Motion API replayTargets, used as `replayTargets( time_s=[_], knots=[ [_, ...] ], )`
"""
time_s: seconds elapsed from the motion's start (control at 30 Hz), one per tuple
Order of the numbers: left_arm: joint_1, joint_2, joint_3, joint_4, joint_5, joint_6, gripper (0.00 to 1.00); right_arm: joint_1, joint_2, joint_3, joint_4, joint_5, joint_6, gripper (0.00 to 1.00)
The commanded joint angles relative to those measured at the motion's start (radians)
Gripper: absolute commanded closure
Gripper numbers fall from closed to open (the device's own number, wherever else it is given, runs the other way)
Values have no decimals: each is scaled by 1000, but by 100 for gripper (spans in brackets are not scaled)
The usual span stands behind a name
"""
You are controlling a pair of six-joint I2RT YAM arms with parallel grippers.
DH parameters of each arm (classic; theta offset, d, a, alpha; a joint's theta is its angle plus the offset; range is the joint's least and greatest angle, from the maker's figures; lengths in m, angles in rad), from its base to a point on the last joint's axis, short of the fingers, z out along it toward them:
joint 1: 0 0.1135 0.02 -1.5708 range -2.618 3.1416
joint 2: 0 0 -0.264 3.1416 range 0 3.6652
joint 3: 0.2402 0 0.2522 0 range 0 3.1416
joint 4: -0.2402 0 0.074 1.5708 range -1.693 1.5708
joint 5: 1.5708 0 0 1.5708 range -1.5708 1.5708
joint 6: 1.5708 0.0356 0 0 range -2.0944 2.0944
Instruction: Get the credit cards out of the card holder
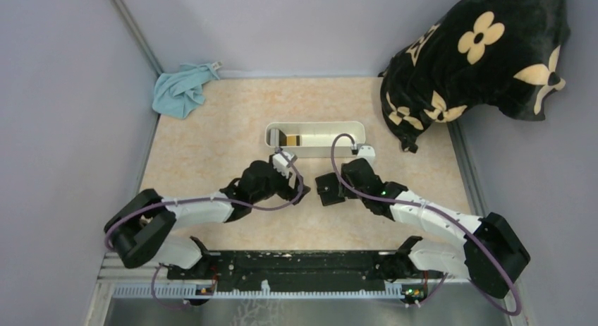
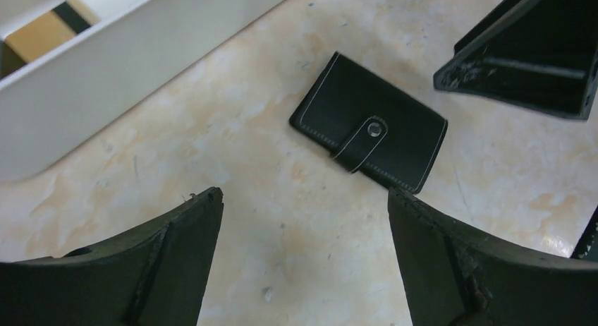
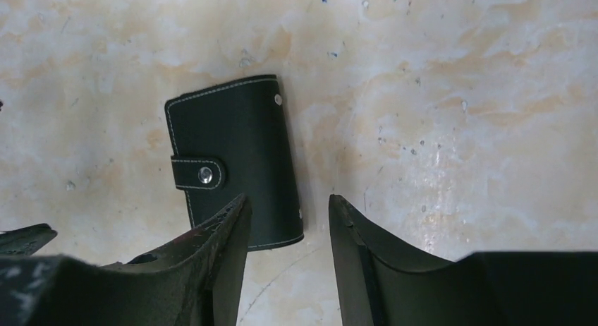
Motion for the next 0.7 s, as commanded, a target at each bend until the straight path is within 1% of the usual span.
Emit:
replayTargets(
  time_s=[0.0, 0.07, 0.13, 0.23, 0.33, 0.4, 0.43, 0.5, 0.67],
  knots=[
    [-44, 95, 121, -38, -50, 49, 8, -6, -39, -33, 89, -52, 38, 56],
    [-60, 139, 177, -78, -63, 29, 9, -6, -22, -41, 96, -63, 51, 63],
    [-74, 184, 228, -101, -52, -14, 9, -6, -6, -54, 113, -80, 57, 68],
    [-108, 253, 276, -113, -54, -68, 9, -6, -2, -81, 144, -100, 78, 82],
    [-149, 290, 269, -73, -67, -56, 7, -6, -10, -104, 152, -99, 95, 92],
    [-156, 294, 222, 27, 28, 4, 1, -5, -23, -124, 165, -106, 108, 98],
    [-156, 294, 188, 98, 82, 30, 1, -6, -36, -140, 178, -113, 116, 99],
    [-155, 301, 139, 203, 119, 92, 1, -6, -56, -171, 210, -131, 129, 100],
    [-156, 311, 122, 241, 82, 219, 1, -6, -102, -212, 203, -141, 140, 100]
  ],
)
